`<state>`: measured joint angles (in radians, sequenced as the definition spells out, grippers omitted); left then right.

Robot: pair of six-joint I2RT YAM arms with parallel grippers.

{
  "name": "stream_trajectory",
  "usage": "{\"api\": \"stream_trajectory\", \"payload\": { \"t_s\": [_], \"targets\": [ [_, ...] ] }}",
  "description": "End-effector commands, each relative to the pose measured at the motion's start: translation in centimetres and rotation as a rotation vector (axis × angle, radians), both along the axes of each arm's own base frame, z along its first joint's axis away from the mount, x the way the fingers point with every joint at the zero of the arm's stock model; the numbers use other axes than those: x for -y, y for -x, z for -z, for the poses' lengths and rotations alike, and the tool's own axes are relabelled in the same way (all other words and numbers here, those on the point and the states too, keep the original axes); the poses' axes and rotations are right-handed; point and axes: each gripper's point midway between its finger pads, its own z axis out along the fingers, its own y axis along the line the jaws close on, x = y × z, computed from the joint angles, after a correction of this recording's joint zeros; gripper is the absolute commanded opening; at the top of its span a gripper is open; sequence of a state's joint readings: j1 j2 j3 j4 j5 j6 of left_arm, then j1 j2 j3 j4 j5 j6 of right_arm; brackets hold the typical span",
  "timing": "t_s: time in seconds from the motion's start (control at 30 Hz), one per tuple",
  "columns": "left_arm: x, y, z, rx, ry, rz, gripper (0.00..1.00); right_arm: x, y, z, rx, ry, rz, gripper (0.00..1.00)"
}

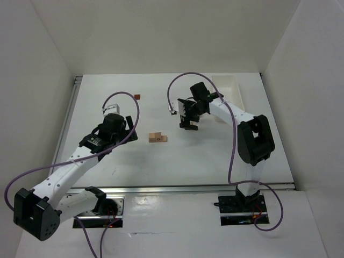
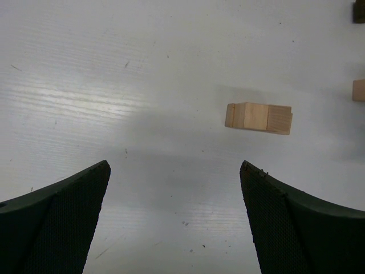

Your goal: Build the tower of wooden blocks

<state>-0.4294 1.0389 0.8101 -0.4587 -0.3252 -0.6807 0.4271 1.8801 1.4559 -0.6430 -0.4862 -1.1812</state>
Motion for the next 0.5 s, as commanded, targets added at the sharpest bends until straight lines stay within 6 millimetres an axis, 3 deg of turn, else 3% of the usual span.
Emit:
{"api": "stream_trajectory", "payload": {
  "t_s": [0.0,0.03,0.2,0.4,0.47],
  "targets": [
    [-0.5,-0.7,-1.0,0.022,-0.029,-0.032,1.00,1.8,0.1,1.2,-0.007,0.040,-0.018,0.99],
    [-0.6,-0.8,-1.0,0.024,-0.034,-0.038,1.00,2.1,-0.5,1.0,0.011,0.033,-0.007,0.99],
    [-0.4,-0.8,-0.5,0.009,-0.041,-0.042,1.00,3.0,-0.2,4.5,-0.055,0.077,-0.002,0.95],
    [-0.5,-0.8,0.5,-0.019,-0.056,-0.062,1.00,2.4,-0.2,5.6,-0.085,0.035,-0.016,0.92],
    [-0.7,-0.7,0.8,-0.033,-0.065,-0.075,1.00,2.3,-0.6,5.7,-0.067,0.028,-0.016,0.86]
  ]
}}
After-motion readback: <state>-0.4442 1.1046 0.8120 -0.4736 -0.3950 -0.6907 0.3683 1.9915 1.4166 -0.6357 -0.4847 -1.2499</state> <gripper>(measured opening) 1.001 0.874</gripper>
